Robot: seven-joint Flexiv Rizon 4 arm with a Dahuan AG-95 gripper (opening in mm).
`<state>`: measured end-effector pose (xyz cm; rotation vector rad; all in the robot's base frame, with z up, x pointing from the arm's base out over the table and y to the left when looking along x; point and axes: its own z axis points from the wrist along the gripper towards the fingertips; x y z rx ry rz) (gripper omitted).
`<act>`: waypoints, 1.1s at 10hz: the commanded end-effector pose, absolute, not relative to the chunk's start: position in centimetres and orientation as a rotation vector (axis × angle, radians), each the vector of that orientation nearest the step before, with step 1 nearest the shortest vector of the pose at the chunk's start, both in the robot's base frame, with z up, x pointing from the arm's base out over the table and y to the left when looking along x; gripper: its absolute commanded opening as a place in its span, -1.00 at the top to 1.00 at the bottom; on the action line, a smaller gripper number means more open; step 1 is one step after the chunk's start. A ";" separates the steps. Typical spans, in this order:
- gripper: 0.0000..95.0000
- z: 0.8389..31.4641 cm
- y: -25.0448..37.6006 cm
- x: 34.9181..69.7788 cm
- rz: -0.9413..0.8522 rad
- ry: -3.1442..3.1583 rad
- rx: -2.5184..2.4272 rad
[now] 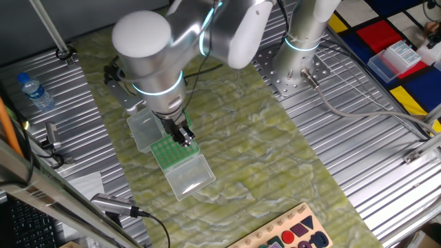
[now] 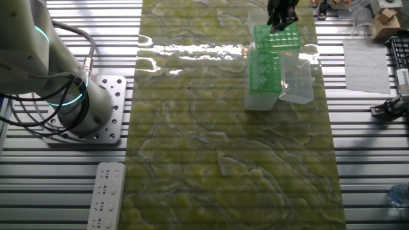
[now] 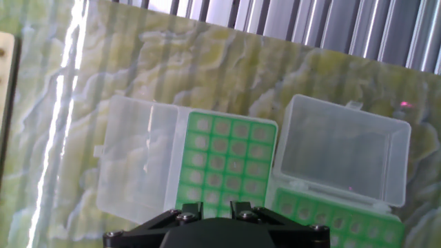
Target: Transfer all large pipette tips from one holder to another
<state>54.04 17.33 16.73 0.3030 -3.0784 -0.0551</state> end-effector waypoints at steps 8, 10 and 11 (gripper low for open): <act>0.60 15.5 17.3 53.6 -0.050 -3.104 0.292; 0.60 15.2 17.2 53.2 -0.048 -3.109 0.295; 0.60 15.2 17.2 53.2 -0.046 -3.111 0.282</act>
